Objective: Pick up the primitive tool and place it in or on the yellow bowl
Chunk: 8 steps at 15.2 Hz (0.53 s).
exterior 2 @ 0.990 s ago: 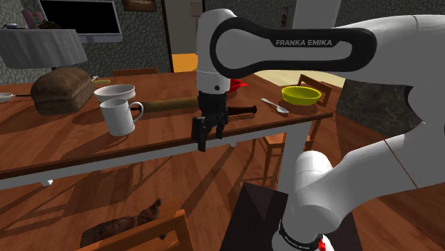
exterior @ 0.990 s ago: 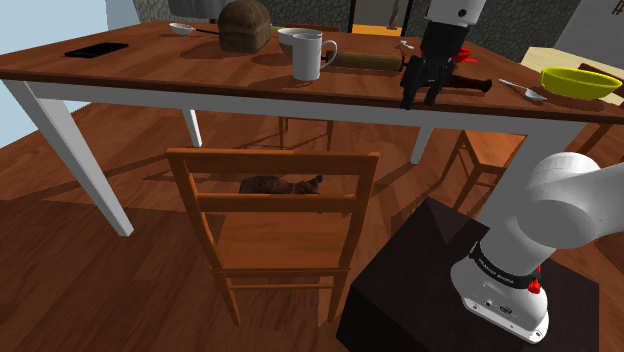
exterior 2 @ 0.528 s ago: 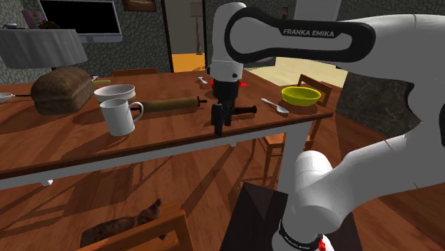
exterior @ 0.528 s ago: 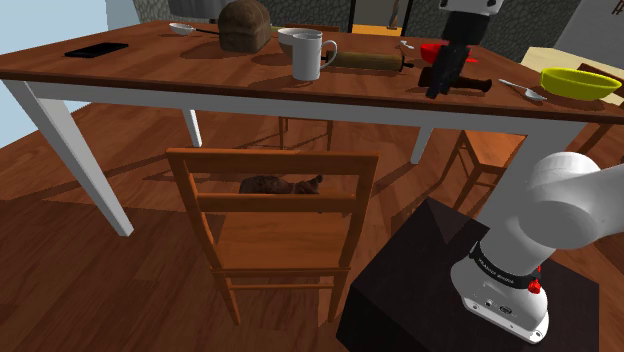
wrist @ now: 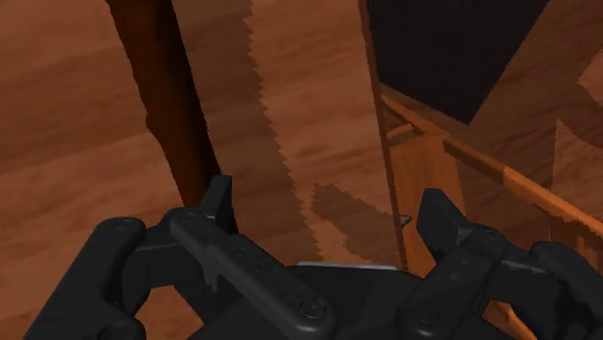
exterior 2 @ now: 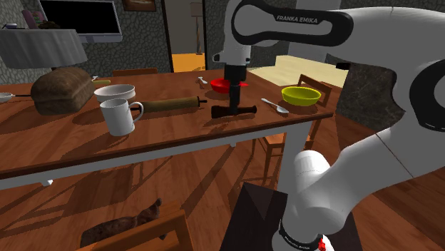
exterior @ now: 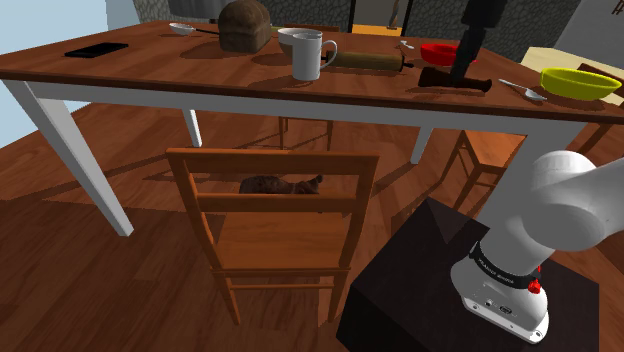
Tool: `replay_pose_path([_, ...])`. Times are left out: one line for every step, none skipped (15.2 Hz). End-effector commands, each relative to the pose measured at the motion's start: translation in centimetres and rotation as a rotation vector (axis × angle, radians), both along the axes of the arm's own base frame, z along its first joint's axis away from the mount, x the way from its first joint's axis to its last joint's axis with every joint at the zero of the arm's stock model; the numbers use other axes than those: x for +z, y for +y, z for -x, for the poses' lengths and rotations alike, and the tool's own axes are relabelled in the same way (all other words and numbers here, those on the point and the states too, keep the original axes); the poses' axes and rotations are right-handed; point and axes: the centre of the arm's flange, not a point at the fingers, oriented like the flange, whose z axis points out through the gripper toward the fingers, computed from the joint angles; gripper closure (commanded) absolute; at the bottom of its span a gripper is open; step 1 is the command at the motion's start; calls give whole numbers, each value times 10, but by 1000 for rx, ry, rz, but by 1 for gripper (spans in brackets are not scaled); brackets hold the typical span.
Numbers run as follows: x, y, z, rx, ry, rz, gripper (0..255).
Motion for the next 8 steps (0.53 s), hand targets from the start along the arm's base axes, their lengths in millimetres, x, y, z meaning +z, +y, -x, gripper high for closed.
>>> replay_pose_path([3,-25,-6,90,-7,-1,0])
replay_pose_path([6,-38,-10,131,-10,-2,0])
replay_pose_path([8,-50,-15,173,-14,-3,0])
replay_pose_path([11,-62,-19,214,-17,-3,0])
replay_pose_path([12,-64,-20,221,-18,-4,0])
replay_pose_path([6,-63,-20,221,-18,-4,0])
replay_pose_path([1,-63,-20,221,-18,-4,0])
replay_pose_path([-4,-62,-20,221,-18,-4,0])
